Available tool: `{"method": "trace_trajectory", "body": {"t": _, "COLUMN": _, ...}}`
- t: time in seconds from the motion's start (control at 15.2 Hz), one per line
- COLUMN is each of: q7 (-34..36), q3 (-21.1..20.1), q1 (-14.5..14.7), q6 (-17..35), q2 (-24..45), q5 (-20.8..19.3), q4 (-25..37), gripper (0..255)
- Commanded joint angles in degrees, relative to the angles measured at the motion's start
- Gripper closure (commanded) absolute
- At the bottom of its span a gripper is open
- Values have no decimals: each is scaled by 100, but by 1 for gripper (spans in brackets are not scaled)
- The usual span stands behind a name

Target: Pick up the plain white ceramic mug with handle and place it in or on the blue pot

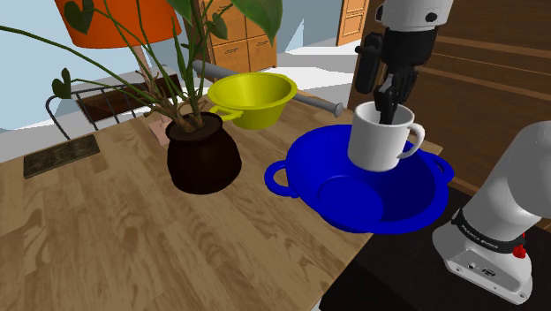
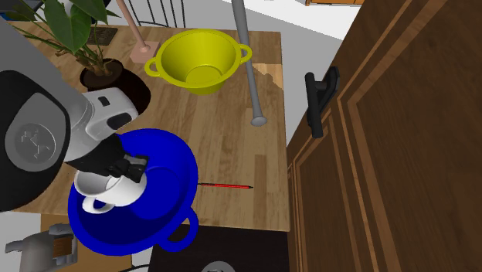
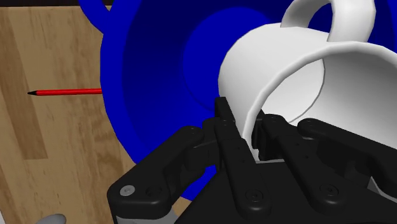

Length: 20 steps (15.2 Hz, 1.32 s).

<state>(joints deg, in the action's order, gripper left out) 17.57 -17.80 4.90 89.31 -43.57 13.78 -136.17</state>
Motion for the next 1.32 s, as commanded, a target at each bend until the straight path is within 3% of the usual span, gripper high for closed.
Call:
{"method": "trace_trajectory", "body": {"t": 0.0, "q7": -2, "q3": -35, "q1": 18, "q6": 154, "q2": -38, "q5": 36, "q4": -186, "gripper": 255}}
{"method": "trace_trajectory", "body": {"t": 0.26, "q7": -23, "q3": -90, "q1": 41, "q6": 436, "q2": -69, "q5": 87, "q4": -498, "gripper": 255}}
{"method": "trace_trajectory", "body": {"t": 0.73, "q7": -23, "q3": -90, "q1": 41, "q6": 436, "q2": -69, "q5": 87, "q4": -498, "gripper": 255}}
{"method": "trace_trajectory", "body": {"t": 0.79, "q7": -23, "q3": -90, "q1": 41, "q6": 435, "q2": -69, "q5": 87, "q4": -498, "gripper": 0}}
{"method": "trace_trajectory", "body": {"t": 1.12, "q7": -23, "q3": -90, "q1": 41, "q6": 436, "q2": -69, "q5": 87, "q4": -498, "gripper": 0}}
{"method": "trace_trajectory", "body": {"t": 1.25, "q7": -3, "q3": -21, "q1": 0, "q6": 90, "q2": 12, "q5": 13, "q4": -73, "gripper": 0}}
